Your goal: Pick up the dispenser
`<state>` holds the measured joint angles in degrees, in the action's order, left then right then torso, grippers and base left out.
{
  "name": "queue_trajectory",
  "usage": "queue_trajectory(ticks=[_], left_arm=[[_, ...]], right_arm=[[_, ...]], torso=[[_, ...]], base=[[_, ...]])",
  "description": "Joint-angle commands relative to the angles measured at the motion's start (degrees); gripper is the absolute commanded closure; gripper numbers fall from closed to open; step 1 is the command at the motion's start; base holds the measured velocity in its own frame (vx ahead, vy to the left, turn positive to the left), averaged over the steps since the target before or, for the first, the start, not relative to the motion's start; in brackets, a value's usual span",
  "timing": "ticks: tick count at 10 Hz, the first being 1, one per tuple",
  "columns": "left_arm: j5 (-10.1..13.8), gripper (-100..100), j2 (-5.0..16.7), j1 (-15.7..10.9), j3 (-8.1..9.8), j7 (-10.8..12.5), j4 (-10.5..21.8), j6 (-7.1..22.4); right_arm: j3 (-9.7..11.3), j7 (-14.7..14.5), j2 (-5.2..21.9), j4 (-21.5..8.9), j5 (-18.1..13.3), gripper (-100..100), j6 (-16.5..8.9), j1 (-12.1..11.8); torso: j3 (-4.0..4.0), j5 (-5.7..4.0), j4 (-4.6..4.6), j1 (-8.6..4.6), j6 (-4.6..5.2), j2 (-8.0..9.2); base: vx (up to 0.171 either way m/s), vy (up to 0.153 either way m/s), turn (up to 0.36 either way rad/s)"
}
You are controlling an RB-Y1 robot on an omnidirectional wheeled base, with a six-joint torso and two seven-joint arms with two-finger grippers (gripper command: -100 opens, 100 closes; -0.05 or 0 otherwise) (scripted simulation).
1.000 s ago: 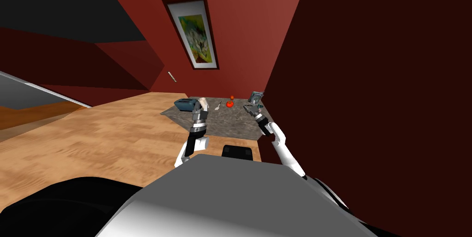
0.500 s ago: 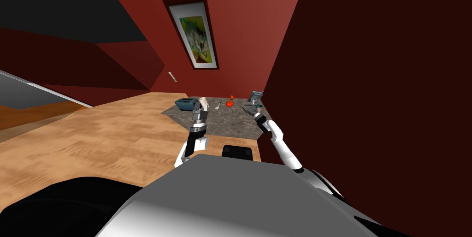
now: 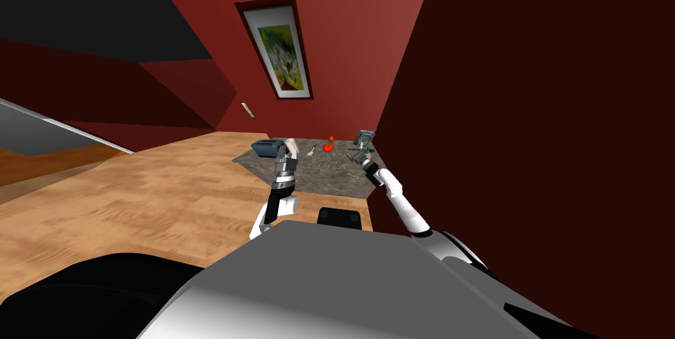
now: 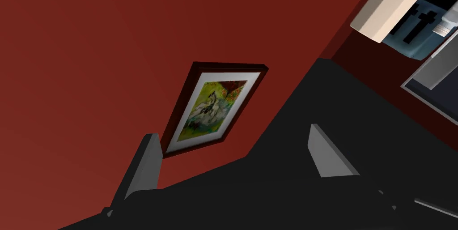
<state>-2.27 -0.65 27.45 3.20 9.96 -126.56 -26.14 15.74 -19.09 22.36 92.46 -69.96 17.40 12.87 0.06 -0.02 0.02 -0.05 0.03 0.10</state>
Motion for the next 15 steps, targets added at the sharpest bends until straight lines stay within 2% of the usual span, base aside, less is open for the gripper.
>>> queue_trajectory(ticks=[1, 2, 3, 4, 5, 6, 7, 8, 9, 10, 11, 12, 13, 14, 15], left_arm=[[0.0, 0, 0.0, 0.0, 0.0, 0.0, 0.0, 0.0], [0.0, 0, 0.0, 0.0, 0.0, 0.0, 0.0, 0.0], [0.0, 0, 0.0, 0.0, 0.0, 0.0, 0.0, 0.0], [0.0, 0, 0.0, 0.0, 0.0, 0.0, 0.0, 0.0], [0.0, 0, 0.0, 0.0, 0.0, 0.0, 0.0, 0.0], [0.0, 0, 0.0, 0.0, 0.0, 0.0, 0.0, 0.0], [0.0, 0, 0.0, 0.0, 0.0, 0.0, 0.0, 0.0], [0.0, 0, 0.0, 0.0, 0.0, 0.0, 0.0, 0.0], [0.0, 0, 0.0, 0.0, 0.0, 0.0, 0.0, 0.0], [0.0, 0, 0.0, 0.0, 0.0, 0.0, 0.0, 0.0], [0.0, 0, 0.0, 0.0, 0.0, 0.0, 0.0, 0.0], [0.0, 0, 0.0, 0.0, 0.0, 0.0, 0.0, 0.0], [0.0, 0, 0.0, 0.0, 0.0, 0.0, 0.0, 0.0], [0.0, 0, 0.0, 0.0, 0.0, 0.0, 0.0, 0.0], [0.0, 0, 0.0, 0.0, 0.0, 0.0, 0.0, 0.0]], right_arm=[[-0.12, -0.61, -0.07, -0.88, -1.61, -100, 0.27, 0.31], [0.79, -1.81, 0.83, -3.46, -3.95, -100, -0.69, 2.41], [0.79, -1.81, 0.83, -3.58, -5.33, -100, -0.69, 2.41], [1.68, -2.99, 1.73, -6.25, -7.21, -100, -1.66, 4.47], [1.68, -2.99, 1.73, -6.29, -8.91, -100, -1.66, 4.47], [2.55, -4.14, 2.61, -8.89, -10.67, -100, -2.6, 6.5], [2.55, -4.14, 2.61, -8.98, -12.54, -100, -2.6, 6.5], [3.4, -5.27, 3.46, -11.09, -14.37, -100, -3.53, 8.48], [3.4, -5.27, 3.46, -11.61, -15.82, -100, -3.53, 8.48], [4.23, -6.36, 4.28, -13.82, -17.65, -100, -4.44, 10.4], [4.23, -6.36, 4.28, -14.17, -19.24, -100, -4.44, 10.4], [5.02, -7.41, 5.08, -16.6, -21.34, -100, -5.3, 12.25], [5.02, -7.41, 5.08, -16.63, -22.64, -100, -5.3, 12.25], [5.78, -8.41, 5.85, -18.98, -24.44, -100, -6.13, 14.01], [5.78, -8.41, 5.85, -18.98, -24.94, -100, -6.13, 14.01]], torso=[[0.0, 0.0, 0.0, 0.0, 0.0, 0.0], [-0.02, 0.01, -0.01, 0.02, 0.0, -0.04], [-0.02, 0.0, -0.01, 0.0, -0.01, -0.03], [-0.01, 0.0, 0.0, -0.01, 0.0, -0.02], [-0.01, 0.0, 0.0, -0.02, -0.01, -0.01], [0.0, 0.0, 0.0, -0.02, 0.01, 0.0], [0.01, 0.0, 0.01, -0.04, 0.0, 0.02], [0.01, -0.01, 0.01, -0.02, 0.0, 0.02], [0.01, 0.0, 0.01, -0.02, 0.0, 0.01], [-0.01, 0.0, 0.0, 0.0, 0.0, -0.02], [-0.01, 0.0, 0.0, -0.02, 0.0, -0.03], [-0.01, 0.0, 0.0, 0.0, 0.0, -0.02], [0.0, 0.0, 0.0, -0.01, 0.0, 0.0], [0.0, 0.0, 0.0, 0.01, 0.0, 0.0], [0.01, 0.0, 0.0, -0.01, 0.01, 0.01]], base=[[-0.012, -0.007, -0.002], [-0.026, -0.014, -0.001], [-0.027, -0.017, 0.004], [-0.034, -0.018, 0.001], [-0.03, -0.018, 0.004], [-0.04, -0.022, -0.002], [-0.035, -0.017, 0.004], [-0.034, -0.017, -0.002], [-0.023, -0.015, 0.003], [-0.026, -0.019, 0.0], [-0.027, -0.014, 0.004], [-0.032, -0.015, 0.0], [-0.03, -0.012, 0.001], [-0.033, -0.015, 0.002], [-0.029, -0.016, 0.0]])
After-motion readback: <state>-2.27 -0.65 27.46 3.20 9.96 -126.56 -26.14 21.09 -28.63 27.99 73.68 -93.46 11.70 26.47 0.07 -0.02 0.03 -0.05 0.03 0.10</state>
